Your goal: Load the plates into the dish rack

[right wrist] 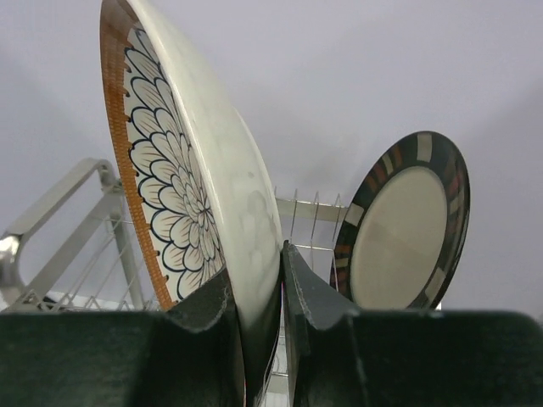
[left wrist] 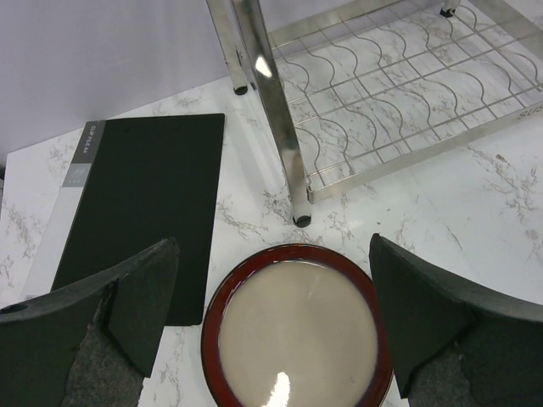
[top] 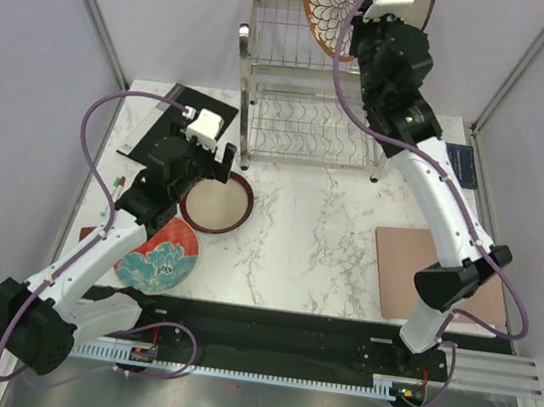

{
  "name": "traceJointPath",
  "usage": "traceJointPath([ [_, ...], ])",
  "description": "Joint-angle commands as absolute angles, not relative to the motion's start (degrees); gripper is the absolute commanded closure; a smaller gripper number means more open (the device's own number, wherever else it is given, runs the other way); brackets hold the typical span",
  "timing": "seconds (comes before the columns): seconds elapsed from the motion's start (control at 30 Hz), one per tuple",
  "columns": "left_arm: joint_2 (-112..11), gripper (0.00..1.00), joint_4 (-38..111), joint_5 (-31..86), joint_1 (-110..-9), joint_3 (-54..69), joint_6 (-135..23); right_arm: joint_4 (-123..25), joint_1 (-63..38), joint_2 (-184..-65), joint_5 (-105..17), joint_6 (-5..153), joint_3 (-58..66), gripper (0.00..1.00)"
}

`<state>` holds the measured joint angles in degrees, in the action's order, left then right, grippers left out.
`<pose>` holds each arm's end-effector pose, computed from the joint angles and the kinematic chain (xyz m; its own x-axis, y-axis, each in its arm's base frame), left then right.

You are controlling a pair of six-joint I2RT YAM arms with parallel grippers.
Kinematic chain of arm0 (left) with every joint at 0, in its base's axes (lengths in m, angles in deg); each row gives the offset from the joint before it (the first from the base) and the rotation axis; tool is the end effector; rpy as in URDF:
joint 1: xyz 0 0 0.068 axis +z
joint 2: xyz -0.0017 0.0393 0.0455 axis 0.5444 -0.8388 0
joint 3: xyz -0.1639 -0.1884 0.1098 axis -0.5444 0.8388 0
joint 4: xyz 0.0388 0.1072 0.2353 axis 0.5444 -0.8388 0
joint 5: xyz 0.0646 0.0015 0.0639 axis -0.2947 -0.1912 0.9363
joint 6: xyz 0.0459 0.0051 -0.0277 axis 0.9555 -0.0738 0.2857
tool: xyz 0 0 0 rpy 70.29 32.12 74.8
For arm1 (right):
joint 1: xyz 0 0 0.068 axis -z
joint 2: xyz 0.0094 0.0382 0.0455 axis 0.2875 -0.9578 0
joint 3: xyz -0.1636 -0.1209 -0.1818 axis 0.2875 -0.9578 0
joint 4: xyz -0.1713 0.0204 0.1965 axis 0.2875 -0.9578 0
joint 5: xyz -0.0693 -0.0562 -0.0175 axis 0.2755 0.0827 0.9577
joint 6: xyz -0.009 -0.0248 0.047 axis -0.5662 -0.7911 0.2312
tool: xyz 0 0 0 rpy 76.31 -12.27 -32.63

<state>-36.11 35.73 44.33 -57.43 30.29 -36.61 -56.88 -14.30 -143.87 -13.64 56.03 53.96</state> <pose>0.2300 -0.0986 0.3355 -0.1234 0.1954 -0.9729 0.2912 0.9444 0.1527 0.3209 0.1767 0.5621 0.2689 -0.0476 -0.9620 -0.1050 0.9914 -0.0784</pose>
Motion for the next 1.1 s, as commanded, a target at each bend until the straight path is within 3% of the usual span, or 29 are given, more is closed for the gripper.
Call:
traceJointPath([
  [0.0,-33.70,0.01,38.76,41.68,-57.24,32.03,-38.63,-33.64,-16.07,-144.23,2.76,48.28,59.57,1.00],
  [0.27,-31.68,0.02,42.53,40.69,-57.50,36.42,-38.10,-30.02,-16.60,-154.60,14.11,32.81,70.56,1.00],
  [0.4,-32.55,0.02,45.52,41.83,-57.50,38.63,-38.27,-27.74,-16.51,-153.03,13.32,31.83,66.09,1.00],
  [1.07,-35.19,0.01,51.41,43.33,-57.42,40.65,-37.57,-41.53,-11.07,-158.56,11.92,34.73,71.00,1.00],
])
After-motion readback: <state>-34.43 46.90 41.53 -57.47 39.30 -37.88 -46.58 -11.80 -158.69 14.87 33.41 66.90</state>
